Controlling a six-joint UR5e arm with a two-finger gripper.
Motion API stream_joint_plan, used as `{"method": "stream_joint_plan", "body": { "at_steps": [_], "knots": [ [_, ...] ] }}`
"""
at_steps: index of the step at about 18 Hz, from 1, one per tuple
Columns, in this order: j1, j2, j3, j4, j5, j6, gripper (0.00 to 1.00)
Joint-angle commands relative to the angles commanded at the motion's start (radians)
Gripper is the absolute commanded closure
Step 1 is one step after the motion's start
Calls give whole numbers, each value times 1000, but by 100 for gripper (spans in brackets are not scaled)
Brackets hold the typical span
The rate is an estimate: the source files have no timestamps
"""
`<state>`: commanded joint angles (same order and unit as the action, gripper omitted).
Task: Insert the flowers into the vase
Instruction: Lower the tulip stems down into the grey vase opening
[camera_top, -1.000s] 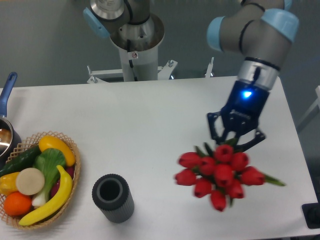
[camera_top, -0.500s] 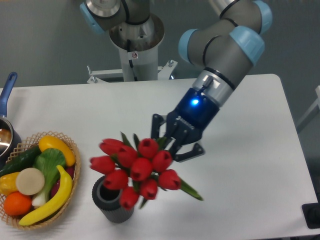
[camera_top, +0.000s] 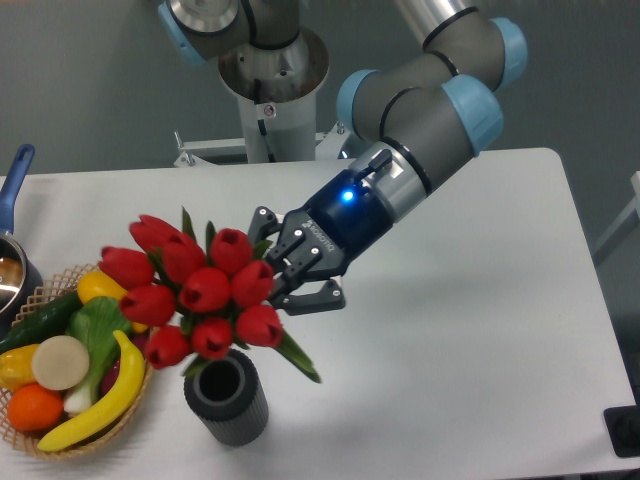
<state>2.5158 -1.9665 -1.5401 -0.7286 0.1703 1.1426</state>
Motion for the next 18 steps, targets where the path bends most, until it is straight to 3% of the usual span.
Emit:
{"method": "stream_joint_plan", "body": {
  "at_steps": [9, 18],
  "knots": [
    [-32, -67, 41, -2, -97, 28, 79],
    [-37, -130, 91, -2, -124, 29, 79]
  ]
}}
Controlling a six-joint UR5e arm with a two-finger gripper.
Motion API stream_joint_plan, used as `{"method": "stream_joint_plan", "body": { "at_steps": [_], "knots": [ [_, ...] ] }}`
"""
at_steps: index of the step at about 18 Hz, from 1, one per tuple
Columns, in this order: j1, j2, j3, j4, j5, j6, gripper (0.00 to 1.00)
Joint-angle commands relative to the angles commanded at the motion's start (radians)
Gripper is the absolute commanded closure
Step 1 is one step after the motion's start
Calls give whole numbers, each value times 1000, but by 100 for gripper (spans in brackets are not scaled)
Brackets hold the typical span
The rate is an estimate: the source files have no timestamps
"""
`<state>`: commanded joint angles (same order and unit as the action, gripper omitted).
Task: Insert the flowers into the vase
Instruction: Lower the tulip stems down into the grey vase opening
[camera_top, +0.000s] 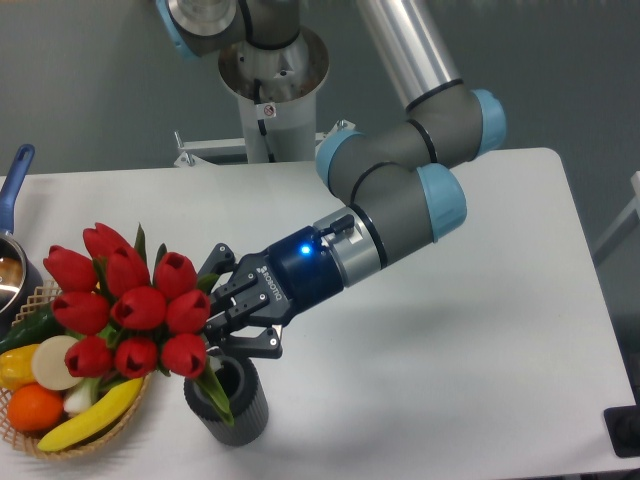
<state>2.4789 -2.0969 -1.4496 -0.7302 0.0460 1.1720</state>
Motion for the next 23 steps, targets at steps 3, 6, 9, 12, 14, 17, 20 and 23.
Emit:
{"method": "stream_joint_plan", "body": {
  "at_steps": [3, 6, 9, 12, 14, 17, 20, 23],
  "knots": [
    [2, -6, 3, 0, 0, 2, 79],
    [3, -14, -2, 0, -2, 2, 79],
    [3, -15, -8, 0, -2, 2, 79],
    [3, -23, -9, 0, -2, 2, 79],
    [3, -28, -15, 0, -2, 2, 79],
    [2, -37, -23, 0, -2, 2, 79],
    [3, -40, -40, 0, -2, 14, 79],
    [8, -46, -67, 0, -2, 32, 79]
  ]
}}
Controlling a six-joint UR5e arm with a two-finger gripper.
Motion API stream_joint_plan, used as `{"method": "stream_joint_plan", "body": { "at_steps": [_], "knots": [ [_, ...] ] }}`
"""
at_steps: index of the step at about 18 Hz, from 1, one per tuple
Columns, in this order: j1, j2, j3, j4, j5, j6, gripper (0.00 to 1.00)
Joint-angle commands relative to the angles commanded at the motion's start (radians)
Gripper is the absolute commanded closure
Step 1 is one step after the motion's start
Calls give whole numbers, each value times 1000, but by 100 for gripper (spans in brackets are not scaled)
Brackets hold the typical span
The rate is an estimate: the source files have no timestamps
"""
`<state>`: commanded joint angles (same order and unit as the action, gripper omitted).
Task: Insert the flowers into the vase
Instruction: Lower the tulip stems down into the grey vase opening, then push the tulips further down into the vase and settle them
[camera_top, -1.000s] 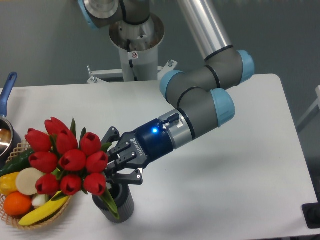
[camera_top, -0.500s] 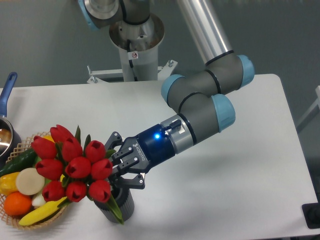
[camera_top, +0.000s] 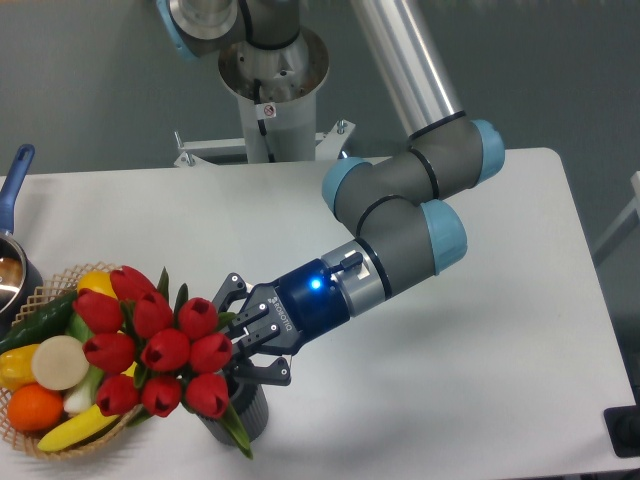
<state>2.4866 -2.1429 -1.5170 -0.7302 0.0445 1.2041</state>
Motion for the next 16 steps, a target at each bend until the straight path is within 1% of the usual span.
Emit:
{"method": "stream_joint_plan", "body": {
  "at_steps": [2, 4, 6, 10, 13, 16],
  "knots": [
    [6, -5, -14, 0, 0, 6, 78],
    [18, -5, -46, 0, -2, 21, 78],
    [21, -9, -60, 0, -3, 51, 78],
    [23, -18, -75, 0, -3, 55, 78],
    [31, -18, -112, 0, -3, 60, 78],
    [31, -26, -124, 0, -3, 90, 78]
  ]
}}
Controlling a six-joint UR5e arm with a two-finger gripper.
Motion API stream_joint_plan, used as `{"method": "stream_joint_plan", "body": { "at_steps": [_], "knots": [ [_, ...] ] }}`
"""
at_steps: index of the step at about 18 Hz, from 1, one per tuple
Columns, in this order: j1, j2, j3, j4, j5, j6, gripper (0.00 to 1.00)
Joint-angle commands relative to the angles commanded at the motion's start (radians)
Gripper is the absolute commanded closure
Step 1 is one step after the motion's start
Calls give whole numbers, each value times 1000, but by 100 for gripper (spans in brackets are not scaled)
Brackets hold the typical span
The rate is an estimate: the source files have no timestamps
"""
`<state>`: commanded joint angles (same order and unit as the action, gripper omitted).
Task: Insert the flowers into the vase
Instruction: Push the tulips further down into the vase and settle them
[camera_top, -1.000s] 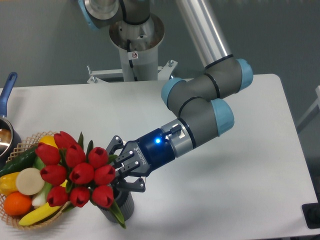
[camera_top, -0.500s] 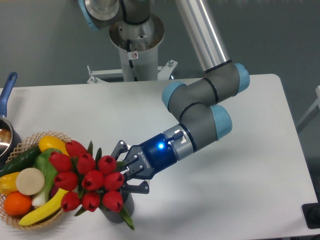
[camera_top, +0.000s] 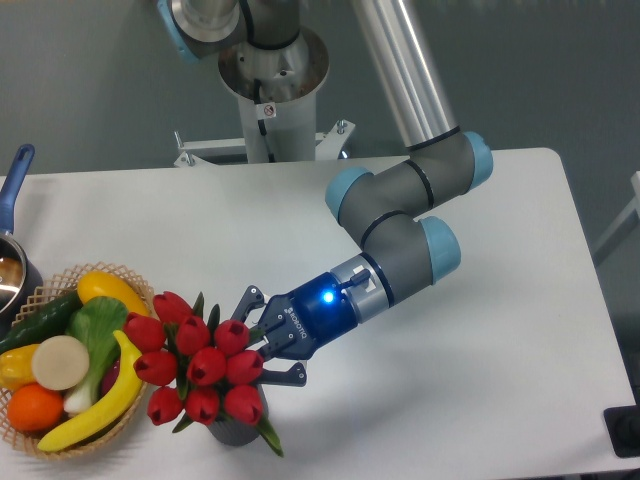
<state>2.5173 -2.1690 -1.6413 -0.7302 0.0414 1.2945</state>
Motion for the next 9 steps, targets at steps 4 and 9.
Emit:
{"method": "stream_joint_plan", "body": {
  "at_steps": [4, 9],
  "knots": [
    [-2, -8, 0, 0, 0, 12, 78],
    [-2, -17, 1, 0, 0, 14, 74]
  ]
}}
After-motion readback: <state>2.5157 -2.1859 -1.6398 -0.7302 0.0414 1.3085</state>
